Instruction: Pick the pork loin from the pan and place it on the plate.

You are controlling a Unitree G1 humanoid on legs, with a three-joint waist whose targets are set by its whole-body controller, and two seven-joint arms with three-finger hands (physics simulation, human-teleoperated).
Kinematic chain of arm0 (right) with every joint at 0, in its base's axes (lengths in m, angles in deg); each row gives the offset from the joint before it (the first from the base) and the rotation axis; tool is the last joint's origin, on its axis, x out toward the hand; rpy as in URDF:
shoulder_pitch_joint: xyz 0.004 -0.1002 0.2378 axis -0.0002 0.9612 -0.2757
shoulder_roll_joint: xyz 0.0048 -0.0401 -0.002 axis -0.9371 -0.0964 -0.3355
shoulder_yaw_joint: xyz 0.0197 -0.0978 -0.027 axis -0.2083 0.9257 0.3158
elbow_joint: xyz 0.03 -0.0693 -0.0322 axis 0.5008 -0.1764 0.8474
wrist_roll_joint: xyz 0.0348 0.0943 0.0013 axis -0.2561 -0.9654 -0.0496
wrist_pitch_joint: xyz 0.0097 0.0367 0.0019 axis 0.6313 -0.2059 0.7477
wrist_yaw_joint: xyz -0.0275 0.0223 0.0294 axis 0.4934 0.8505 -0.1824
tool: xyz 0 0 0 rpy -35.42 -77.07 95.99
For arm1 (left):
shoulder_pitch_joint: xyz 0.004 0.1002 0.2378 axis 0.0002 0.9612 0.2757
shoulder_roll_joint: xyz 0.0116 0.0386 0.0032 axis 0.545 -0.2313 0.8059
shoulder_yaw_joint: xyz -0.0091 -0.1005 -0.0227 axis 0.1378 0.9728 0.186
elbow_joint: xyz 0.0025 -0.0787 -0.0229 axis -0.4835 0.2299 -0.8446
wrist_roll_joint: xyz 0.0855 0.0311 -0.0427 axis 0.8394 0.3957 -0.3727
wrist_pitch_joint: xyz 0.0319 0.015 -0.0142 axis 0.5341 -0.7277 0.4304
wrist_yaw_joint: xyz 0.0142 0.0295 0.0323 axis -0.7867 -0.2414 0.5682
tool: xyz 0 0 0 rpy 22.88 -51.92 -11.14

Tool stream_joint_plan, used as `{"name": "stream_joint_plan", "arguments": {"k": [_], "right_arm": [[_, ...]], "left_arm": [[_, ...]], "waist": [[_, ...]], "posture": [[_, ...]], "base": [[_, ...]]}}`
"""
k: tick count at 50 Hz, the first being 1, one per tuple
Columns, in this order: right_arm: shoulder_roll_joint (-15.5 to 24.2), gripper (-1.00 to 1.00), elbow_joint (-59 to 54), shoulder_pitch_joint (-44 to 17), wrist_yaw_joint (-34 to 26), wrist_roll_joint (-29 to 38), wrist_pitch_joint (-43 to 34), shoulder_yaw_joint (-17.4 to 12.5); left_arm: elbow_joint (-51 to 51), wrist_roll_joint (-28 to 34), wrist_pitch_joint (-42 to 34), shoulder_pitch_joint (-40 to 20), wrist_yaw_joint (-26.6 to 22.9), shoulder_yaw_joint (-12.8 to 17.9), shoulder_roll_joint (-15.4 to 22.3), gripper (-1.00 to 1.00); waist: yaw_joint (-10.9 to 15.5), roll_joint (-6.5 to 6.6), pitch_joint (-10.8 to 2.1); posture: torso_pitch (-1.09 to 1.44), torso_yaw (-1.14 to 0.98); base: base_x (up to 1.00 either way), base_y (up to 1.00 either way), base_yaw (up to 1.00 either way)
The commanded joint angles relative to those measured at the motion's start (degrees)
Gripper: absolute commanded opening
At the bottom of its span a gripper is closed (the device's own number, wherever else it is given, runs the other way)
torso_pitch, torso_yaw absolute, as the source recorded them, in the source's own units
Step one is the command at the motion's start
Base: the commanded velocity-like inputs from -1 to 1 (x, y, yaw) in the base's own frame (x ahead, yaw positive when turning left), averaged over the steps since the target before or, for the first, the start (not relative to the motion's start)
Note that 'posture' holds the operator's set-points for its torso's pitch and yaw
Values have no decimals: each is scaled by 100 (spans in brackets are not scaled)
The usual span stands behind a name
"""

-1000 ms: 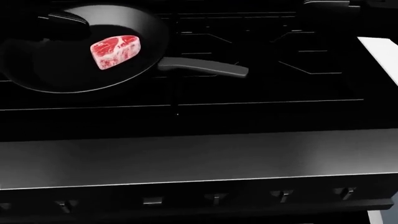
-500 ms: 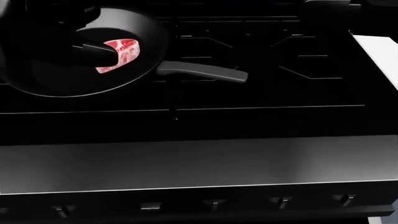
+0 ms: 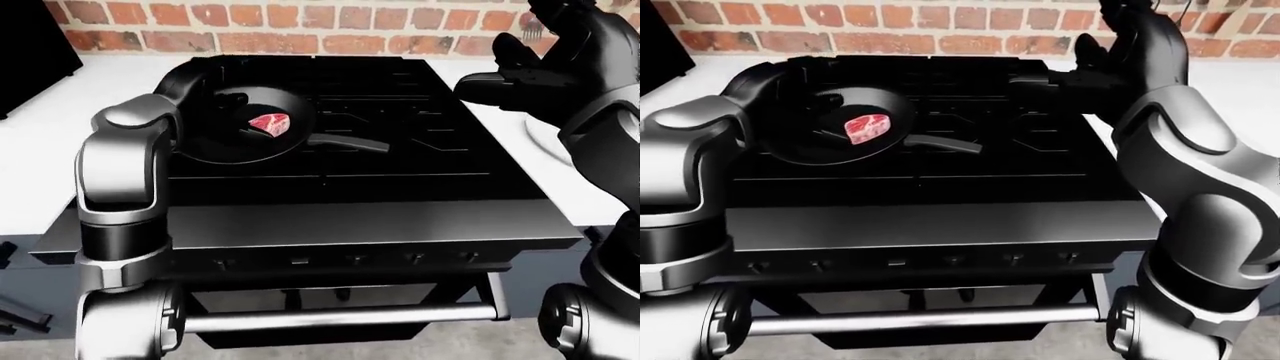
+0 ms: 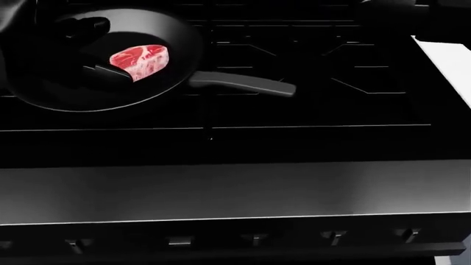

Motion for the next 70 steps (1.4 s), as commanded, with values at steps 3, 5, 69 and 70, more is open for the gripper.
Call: {"name": "stream_joint_plan", "arguments": {"k": [3, 5, 69, 70], "right_arm": [[83, 100, 89, -175, -5, 5, 163, -89], [90, 100, 76, -185, -4, 2, 163, -91], [298, 100, 187, -327, 576, -763, 14, -179], [323, 100, 212, -335, 636, -841, -14, -210]], "left_arm": [[27, 224, 307, -255, -132, 50, 48, 78], [115, 296, 367, -274, -162, 52, 19, 78], [2147, 874, 1654, -893, -100, -12, -283, 68], [2088, 874, 1607, -874, -109, -16, -289, 68]], "waist": [[2, -2, -164], [4, -5, -168], [20, -58, -183], [20, -62, -184]], "posture": [[0, 0], [0, 0], [0, 0], [0, 0]], "base": [[0, 0, 0], [0, 0, 0], [0, 0, 0], [0, 0, 0]]}}
